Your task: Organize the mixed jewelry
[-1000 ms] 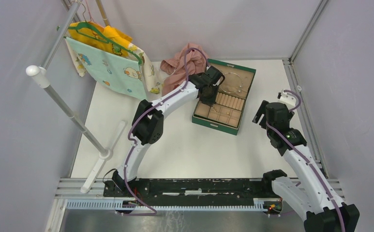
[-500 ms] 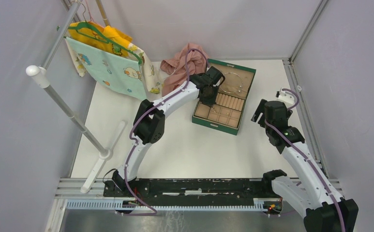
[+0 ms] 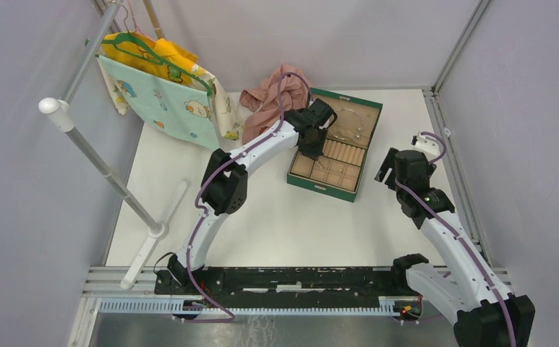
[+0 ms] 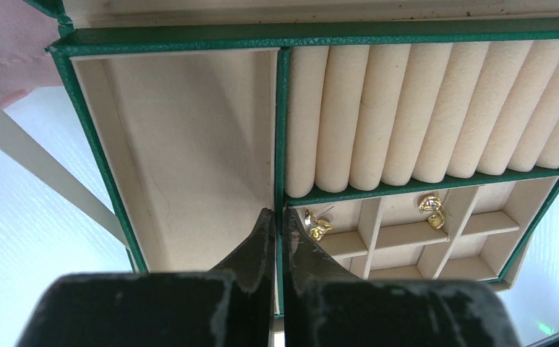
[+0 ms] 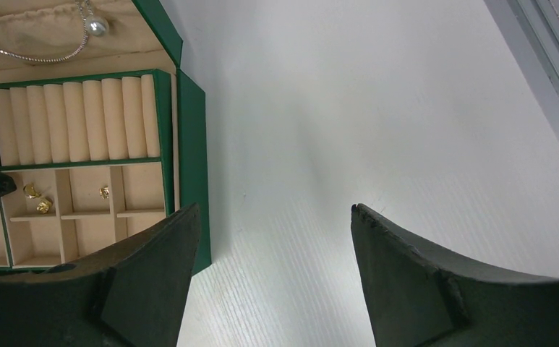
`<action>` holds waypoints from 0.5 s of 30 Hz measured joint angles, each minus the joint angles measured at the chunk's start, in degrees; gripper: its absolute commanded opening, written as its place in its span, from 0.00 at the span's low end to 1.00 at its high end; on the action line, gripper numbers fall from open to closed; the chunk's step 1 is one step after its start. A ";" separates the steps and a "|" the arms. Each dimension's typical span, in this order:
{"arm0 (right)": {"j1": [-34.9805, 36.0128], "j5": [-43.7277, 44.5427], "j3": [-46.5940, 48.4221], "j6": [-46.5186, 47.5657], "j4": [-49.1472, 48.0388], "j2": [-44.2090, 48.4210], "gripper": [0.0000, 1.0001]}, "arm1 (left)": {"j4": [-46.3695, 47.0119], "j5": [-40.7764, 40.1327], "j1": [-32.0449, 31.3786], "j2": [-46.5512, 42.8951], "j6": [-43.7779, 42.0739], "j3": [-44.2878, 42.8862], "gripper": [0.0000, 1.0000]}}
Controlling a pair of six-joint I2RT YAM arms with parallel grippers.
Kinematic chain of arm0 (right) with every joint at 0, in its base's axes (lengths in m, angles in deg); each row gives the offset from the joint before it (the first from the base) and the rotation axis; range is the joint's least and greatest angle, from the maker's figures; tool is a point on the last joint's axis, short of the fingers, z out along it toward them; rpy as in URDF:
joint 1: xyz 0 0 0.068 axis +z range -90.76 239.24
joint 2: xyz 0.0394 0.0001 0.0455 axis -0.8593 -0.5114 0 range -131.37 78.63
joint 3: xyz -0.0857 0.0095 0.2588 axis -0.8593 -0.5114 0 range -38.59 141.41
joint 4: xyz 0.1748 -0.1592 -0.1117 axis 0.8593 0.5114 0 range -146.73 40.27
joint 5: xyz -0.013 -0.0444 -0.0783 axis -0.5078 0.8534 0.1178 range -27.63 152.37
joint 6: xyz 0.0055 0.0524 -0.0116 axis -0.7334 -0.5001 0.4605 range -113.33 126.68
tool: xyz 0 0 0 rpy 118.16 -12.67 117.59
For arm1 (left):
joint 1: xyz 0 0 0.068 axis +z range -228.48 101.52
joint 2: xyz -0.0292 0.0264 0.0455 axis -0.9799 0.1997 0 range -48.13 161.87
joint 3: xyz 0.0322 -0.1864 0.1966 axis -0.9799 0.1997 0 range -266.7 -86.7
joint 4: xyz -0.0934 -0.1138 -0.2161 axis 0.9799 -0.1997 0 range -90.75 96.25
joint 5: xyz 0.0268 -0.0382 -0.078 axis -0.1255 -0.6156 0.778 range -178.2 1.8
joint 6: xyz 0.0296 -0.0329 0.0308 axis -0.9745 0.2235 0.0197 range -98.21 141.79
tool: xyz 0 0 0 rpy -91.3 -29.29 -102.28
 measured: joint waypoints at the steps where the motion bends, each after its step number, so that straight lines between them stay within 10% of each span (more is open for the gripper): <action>1: 0.00 -0.04 0.00 0.00 0.02 0.00 0.82 | 0.00 0.00 0.00 -0.02 0.00 0.00 0.02; 15: 0.00 -1.03 0.00 -0.02 -0.07 -0.04 0.81 | -1.81 0.85 0.04 -0.02 0.11 -0.83 0.02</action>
